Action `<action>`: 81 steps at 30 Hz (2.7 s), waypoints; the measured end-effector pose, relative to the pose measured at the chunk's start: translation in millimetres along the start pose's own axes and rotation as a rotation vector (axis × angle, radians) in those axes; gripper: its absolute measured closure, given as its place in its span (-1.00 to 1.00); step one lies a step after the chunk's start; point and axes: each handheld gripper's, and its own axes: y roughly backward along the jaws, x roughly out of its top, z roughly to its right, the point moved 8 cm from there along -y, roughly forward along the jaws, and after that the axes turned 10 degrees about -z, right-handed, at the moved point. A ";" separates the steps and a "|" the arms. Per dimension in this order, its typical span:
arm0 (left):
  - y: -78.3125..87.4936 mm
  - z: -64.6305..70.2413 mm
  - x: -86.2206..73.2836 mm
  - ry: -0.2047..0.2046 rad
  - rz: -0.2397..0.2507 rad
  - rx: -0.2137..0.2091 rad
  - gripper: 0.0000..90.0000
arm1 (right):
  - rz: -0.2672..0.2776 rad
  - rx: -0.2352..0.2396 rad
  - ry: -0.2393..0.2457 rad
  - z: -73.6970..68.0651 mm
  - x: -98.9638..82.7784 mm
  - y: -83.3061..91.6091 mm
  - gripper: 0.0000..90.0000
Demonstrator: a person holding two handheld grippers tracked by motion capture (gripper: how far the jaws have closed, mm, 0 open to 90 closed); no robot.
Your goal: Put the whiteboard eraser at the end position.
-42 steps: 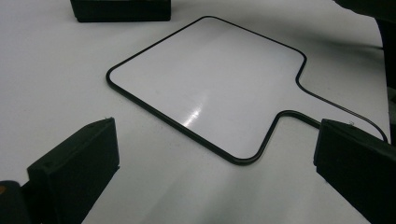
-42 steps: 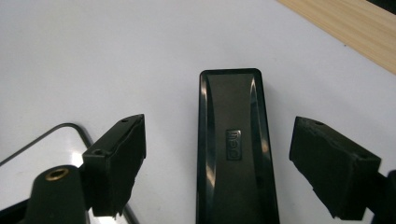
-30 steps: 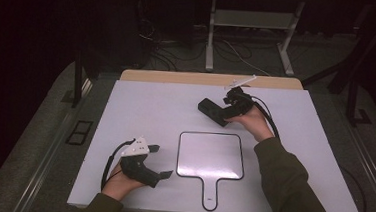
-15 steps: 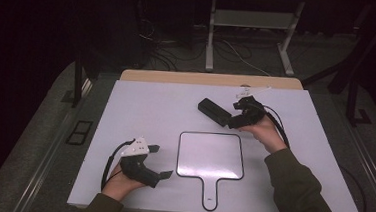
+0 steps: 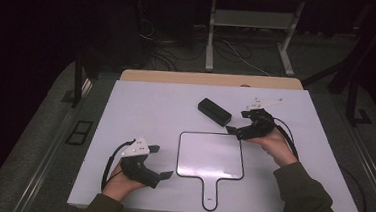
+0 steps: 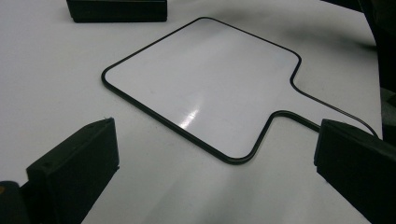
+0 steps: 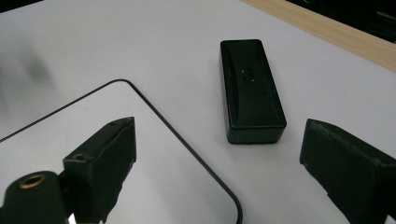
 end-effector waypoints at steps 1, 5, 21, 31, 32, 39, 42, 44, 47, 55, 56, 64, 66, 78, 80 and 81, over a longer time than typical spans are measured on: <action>0.0 0.2 0.1 -0.001 0.001 -0.001 -1.00 | -0.001 -0.005 0.002 -0.8 -1.8 1.0 -0.79; 0.8 0.6 -0.1 0.000 0.000 0.001 -1.00 | 0.006 -0.018 -0.010 -3.9 -9.8 4.7 -0.79; 1.5 1.8 0.4 -0.007 0.004 -0.004 -1.00 | 0.024 -0.055 -0.037 -13.8 -39.3 16.2 -0.79; 1.8 2.1 0.6 -0.010 0.004 -0.004 -1.00 | 0.061 -0.070 -0.047 -20.9 -57.4 22.7 -0.79; 1.8 2.1 0.6 -0.011 0.004 -0.003 -1.00 | 0.059 -0.071 -0.049 -21.3 -59.8 23.7 -0.79; 2.6 1.7 0.8 -0.006 0.009 0.000 -1.00 | 0.069 -0.054 -0.051 -27.2 -75.0 30.5 -0.79; 2.6 1.2 0.8 -0.010 0.009 0.002 -1.00 | 0.064 -0.056 -0.057 -28.5 -83.1 32.4 -0.79; 2.6 1.8 0.6 -0.006 0.008 0.002 -1.00 | 0.058 -0.057 -0.056 -29.5 -88.4 33.3 -0.79; 2.6 2.1 0.8 -0.006 0.009 0.001 -1.00 | 0.064 -0.057 -0.066 -30.8 -93.9 36.7 -0.79; 2.7 2.3 0.6 -0.012 0.007 0.002 -1.00 | 0.065 -0.053 -0.087 -34.2 -111.2 44.8 -0.79; 2.6 2.3 0.6 -0.012 0.007 0.002 -1.00 | 0.064 -0.049 -0.089 -35.1 -113.0 45.7 -0.79; 2.6 2.3 0.2 -0.016 0.001 0.003 -1.00 | 0.059 -0.049 -0.087 -39.3 -123.3 51.9 -0.79; 2.5 2.3 0.1 -0.015 0.001 0.003 -1.00 | 0.054 -0.044 -0.087 -40.3 -126.1 53.1 -0.79; 2.6 2.4 -0.7 -0.014 -0.002 0.005 -1.00 | 0.034 -0.050 -0.086 -39.8 -140.6 59.4 -0.79; 2.7 2.5 -0.6 -0.015 -0.002 0.006 -1.00 | 0.031 -0.054 -0.088 -39.4 -142.7 60.4 -0.79; 2.6 2.6 -0.6 -0.014 -0.001 0.006 -1.00 | 0.029 -0.055 -0.088 -39.0 -143.6 61.0 -0.79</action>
